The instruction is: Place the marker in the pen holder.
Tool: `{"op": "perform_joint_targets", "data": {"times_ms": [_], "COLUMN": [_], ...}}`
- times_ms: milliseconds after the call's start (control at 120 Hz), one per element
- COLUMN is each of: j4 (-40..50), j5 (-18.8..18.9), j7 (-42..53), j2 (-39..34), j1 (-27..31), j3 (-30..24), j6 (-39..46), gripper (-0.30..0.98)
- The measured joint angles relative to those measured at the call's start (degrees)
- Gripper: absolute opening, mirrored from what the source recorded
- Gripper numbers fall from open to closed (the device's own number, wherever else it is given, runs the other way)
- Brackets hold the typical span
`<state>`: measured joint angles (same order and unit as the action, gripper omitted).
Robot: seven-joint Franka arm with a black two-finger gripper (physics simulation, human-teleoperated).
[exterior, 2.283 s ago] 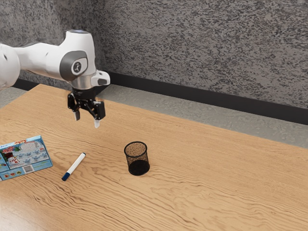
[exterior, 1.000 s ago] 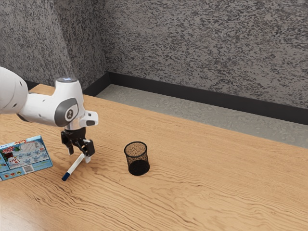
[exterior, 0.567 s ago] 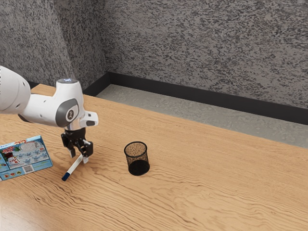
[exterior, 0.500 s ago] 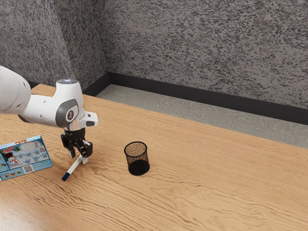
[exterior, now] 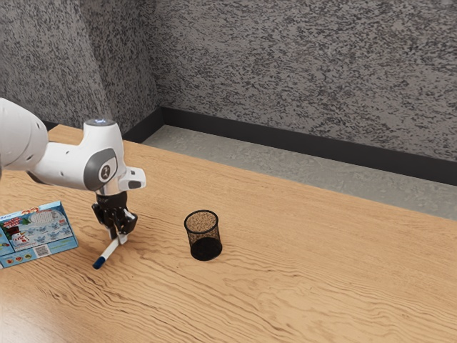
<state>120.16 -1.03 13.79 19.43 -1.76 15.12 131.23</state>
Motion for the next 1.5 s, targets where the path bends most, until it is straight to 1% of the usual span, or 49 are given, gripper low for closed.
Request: {"op": "perform_joint_targets", "data": {"times_ms": [192, 358, 558, 783, 933, 1117, 1208, 1500], "j4": [0.0, -0.1, 0.1, 2.7, 3.1, 3.2, 3.2, 3.2], "j5": [-0.1, -0.1, 0.3, 0.7, 0.9, 1.1, 1.2, 1.3], "j7": [0.0, -0.1, -0.4, -1.0, -1.5, -2.1, -2.3, -3.0], "j2": [0.4, 0.3, -2.7, -12.8, -17.1, -19.5, -20.3, -21.7], "j1": [0.0, -0.1, -0.4, -0.5, -0.4, -1.1, 0.2, -0.8], "j3": [0.0, 0.0, -0.5, -3.3, -5.6, -7.9, -10.7, -14.1], "j6": [0.0, 0.1, 1.0, 5.8, 7.0, 7.6, 7.8, 7.9], "gripper": [0.1, 0.03, -0.01, -0.03, -0.05, -0.06, -0.06, -0.07]}}
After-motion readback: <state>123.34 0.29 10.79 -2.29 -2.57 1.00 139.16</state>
